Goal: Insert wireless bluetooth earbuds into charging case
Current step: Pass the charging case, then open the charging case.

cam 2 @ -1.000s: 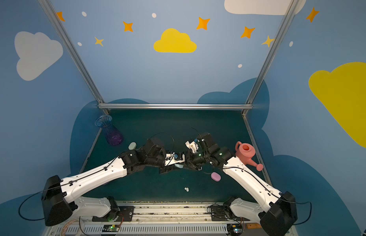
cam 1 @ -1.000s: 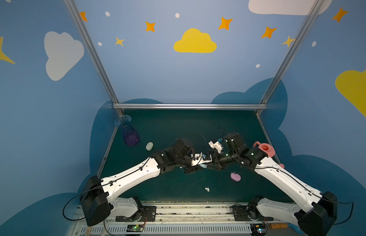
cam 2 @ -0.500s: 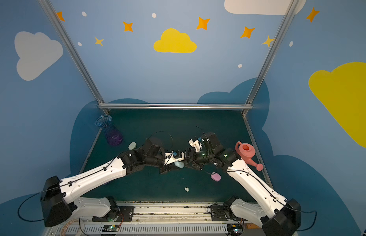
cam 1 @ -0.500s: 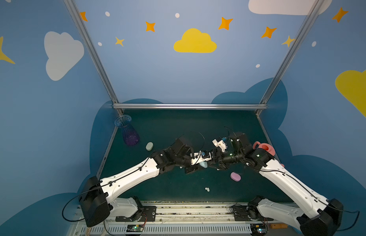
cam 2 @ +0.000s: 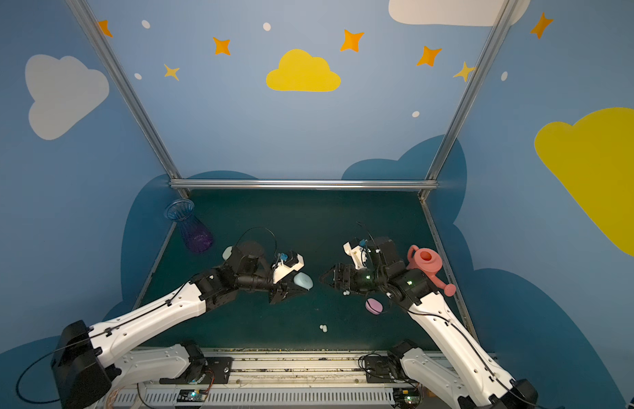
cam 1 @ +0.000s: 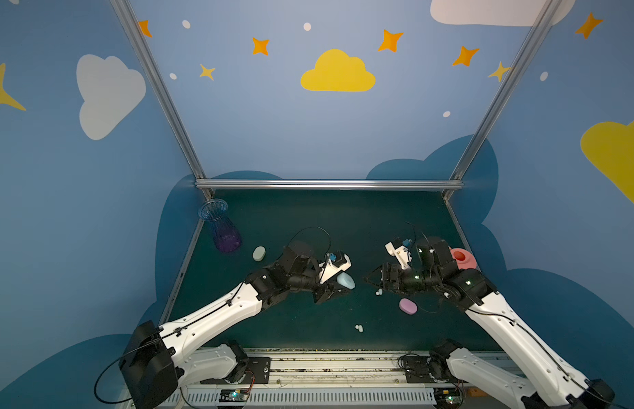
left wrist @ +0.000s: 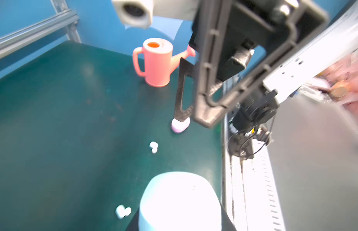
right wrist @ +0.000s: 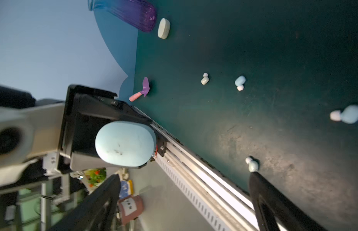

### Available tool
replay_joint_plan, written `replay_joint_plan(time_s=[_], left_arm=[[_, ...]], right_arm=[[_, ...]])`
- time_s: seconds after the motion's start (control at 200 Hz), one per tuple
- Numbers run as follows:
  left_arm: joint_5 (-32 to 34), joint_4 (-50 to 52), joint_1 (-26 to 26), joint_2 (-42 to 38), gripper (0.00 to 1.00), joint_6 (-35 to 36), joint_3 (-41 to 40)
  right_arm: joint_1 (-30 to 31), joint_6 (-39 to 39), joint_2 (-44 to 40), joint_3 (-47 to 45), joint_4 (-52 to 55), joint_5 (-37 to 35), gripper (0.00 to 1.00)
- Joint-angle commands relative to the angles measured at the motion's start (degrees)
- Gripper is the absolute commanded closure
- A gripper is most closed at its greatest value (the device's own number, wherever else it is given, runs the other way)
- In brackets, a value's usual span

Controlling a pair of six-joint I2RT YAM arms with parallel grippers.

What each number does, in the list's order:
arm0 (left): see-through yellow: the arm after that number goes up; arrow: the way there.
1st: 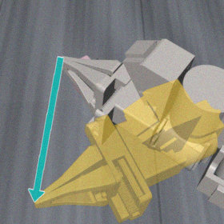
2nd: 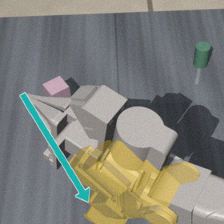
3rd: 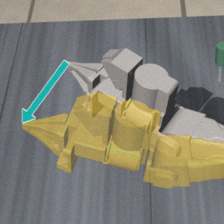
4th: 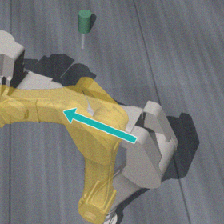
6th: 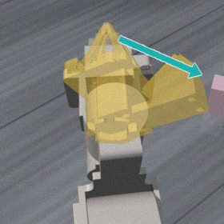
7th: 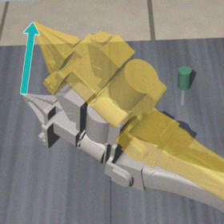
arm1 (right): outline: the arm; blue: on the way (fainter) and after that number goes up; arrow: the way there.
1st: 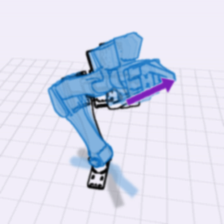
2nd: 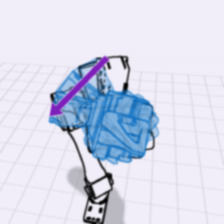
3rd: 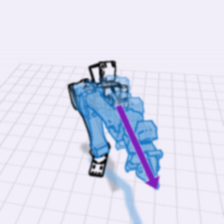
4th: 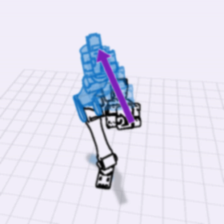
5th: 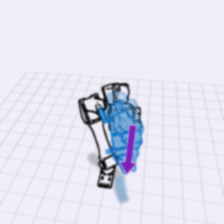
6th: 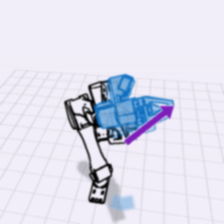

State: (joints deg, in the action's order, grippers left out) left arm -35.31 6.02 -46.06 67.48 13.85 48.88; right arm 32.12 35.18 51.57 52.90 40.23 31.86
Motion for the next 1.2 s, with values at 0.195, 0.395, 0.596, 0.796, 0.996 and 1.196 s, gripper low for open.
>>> replay_joint_plan(time_s=[0.195,0.395,0.596,0.796,0.996,1.196], left_arm=[[-10.4,-7.2,0.3,3.0,0.76,-7.1,1.3],[-11.4,-7.0,0.2,3.0,0.77,-6.9,1.2],[-13.2,-5.7,-0.1,3.6,0.78,-5.5,2.0],[-13.7,-4.9,-0.5,3.5,0.78,-4.9,2.5],[-13.6,-4.6,-0.7,3.0,0.78,-4.4,2.3],[-13.7,-4.6,-1.2,2.6,0.78,-4.4,2.2]], right_arm=[[11.9,-22.9,-3.2,3.3,0.7,-12.9,0.03],[14.6,-23.9,-2.0,3.3,-2.0,-16.1,0.04],[15.2,-24.0,-0.8,3.8,-2.7,-17.7,0.04],[15.2,-23.7,0.2,4.1,-2.3,-19.1,0.04],[15.1,-23.4,0.3,4.6,-0.7,-24.7,0.05],[14.7,-23.6,1.0,6.3,2.1,-29.7,0.05]])
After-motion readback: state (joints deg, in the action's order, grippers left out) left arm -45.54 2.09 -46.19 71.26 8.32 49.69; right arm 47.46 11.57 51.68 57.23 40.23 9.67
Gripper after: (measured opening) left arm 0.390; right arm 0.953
